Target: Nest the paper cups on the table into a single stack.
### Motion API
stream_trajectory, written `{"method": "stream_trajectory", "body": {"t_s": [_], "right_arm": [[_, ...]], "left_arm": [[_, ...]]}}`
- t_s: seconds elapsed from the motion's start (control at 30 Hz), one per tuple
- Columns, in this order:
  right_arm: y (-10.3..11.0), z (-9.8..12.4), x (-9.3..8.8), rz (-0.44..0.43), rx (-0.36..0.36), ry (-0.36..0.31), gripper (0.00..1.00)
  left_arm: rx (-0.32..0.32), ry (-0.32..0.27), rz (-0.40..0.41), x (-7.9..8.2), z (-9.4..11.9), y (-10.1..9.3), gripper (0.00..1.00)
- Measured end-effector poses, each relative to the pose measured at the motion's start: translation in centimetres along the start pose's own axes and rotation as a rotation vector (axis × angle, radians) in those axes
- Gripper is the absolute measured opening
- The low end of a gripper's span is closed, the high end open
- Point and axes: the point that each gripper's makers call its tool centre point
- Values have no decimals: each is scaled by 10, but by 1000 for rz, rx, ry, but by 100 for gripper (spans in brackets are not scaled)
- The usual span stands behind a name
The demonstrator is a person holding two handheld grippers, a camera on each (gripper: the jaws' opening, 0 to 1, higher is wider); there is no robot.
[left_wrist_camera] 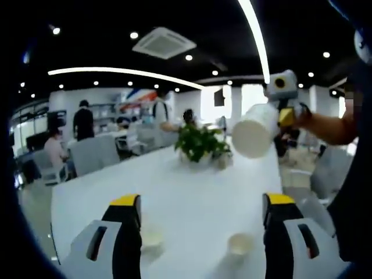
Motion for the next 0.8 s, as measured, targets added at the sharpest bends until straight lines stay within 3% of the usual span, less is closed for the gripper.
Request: {"method": "stream_trajectory", "body": {"t_s": [0.17,0.27,0.47,0.6,0.8], "right_arm": [[-6,-5,-7,9,-43,101,0],[-9,-8,-11,16,-65,173,0],[-15,-13,-21,20,-105,348,0],[-12,-20,-29,10,-73,453,0],[-14,-22,-34,32,-81,622,0]], "left_arm": [[100,28,-29,-15,2,26,98],[138,60,-26,-29,6,40,98],[162,96,-33,-46,13,42,98],[181,111,-24,-56,17,45,98],[201,126,-20,-66,24,47,98]]}}
Point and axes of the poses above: the point that each gripper's makers call its tool centre point, and the gripper's own axes: z roughly backward along the fingers, y roughly to its left, x roughly out of its top, and after that the axes turned 13 degrees about x, right-handed
